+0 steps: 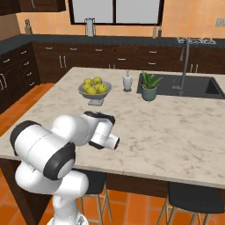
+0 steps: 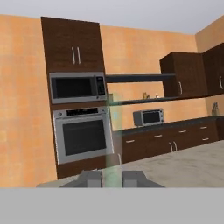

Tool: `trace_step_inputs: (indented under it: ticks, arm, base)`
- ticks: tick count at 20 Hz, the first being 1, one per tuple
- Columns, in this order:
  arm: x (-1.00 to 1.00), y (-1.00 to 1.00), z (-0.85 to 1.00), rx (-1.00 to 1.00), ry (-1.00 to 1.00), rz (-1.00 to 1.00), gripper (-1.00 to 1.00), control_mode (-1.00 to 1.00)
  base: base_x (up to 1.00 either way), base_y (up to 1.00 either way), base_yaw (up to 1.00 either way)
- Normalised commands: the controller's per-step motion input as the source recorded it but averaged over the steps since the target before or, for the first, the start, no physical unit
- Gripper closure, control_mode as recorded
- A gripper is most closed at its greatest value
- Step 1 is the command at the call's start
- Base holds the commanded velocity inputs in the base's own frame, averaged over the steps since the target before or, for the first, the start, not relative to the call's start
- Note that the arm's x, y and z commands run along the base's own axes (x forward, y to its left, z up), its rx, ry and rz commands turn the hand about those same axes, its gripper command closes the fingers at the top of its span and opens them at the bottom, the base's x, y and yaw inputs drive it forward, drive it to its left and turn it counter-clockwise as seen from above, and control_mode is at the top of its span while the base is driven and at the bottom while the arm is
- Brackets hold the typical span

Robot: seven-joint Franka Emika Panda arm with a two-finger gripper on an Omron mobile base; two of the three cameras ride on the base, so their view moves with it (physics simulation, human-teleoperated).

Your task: Take a straw from the drawer in front and place it inside the glass cup on the dining counter.

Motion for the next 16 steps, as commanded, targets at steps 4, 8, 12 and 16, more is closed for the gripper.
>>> trace_step_inputs:
  ticks: [4,8,12,16]
  arm:
    - [-0.14,-0.01,0.00,-0.03,0.00,0.00,-1.00,-1.00]
    - [-0.28,-0.06,0.00,-0.06,0.00,-0.02,-1.00,-1.00]
    - [-0.12,-0.16,0.03,-0.05,0.00,-0.03,-1.00,-1.00]
    - [-0.14,-0.36,0.31,-0.04,0.00,-0.06,-1.00,-1.00]
  base:
    - [0.00,0.00,0.00]
    - [0.00,0.00,0.00]
    - [0.00,0.00,0.00]
    - [0.00,0.00,0.00]
